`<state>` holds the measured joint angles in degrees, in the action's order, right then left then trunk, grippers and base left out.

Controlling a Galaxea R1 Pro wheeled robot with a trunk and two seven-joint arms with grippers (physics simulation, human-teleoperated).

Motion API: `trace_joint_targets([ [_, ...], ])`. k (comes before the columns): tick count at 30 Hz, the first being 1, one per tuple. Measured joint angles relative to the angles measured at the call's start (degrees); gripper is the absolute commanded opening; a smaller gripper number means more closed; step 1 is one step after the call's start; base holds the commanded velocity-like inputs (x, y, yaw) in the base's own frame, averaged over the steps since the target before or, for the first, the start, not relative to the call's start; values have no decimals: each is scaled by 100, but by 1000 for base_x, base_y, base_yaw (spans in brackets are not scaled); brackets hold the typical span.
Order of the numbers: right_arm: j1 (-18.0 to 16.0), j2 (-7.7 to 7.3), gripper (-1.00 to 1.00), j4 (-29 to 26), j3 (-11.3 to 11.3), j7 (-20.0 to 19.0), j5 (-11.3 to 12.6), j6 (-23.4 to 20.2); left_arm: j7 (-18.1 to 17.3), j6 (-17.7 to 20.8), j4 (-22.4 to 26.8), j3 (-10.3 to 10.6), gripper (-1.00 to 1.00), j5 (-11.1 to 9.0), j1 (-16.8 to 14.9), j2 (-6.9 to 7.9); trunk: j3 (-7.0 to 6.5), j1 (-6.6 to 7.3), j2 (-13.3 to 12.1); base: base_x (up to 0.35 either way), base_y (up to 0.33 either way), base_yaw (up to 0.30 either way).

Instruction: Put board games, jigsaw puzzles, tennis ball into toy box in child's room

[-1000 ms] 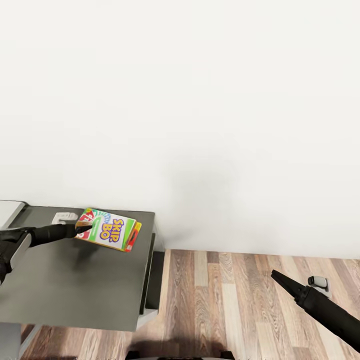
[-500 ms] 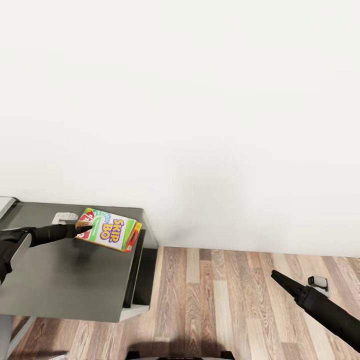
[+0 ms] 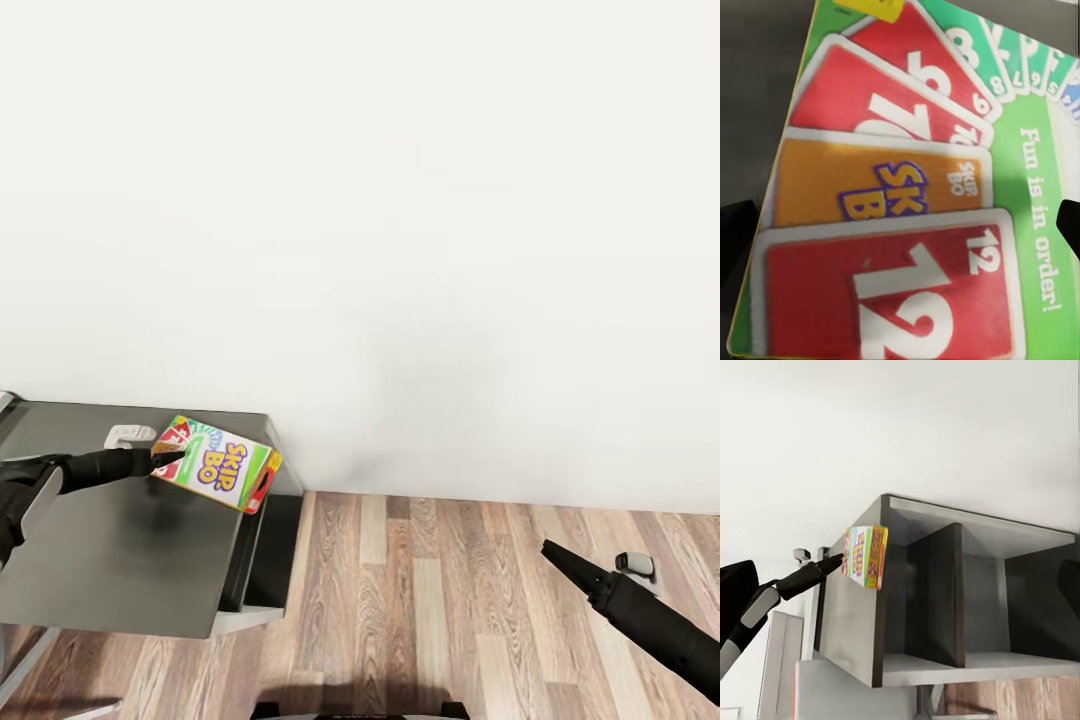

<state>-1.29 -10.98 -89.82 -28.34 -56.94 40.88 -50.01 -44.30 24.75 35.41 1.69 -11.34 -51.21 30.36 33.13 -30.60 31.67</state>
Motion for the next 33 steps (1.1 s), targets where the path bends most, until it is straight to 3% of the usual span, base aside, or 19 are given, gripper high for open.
trace_joint_targets([
  [22, 0, 0, 100, 0, 7, 0, -2, 0, 0, 7, 0, -22, 100, -8, 0, 7, 0, 0, 0, 0, -58, 0],
  [33, -2, -6, 100, 5, 6, 0, 0, 0, -2, 45, 4, -121, 100, -48, -3, 98, 0, 0, 0, 0, 0, 0],
])
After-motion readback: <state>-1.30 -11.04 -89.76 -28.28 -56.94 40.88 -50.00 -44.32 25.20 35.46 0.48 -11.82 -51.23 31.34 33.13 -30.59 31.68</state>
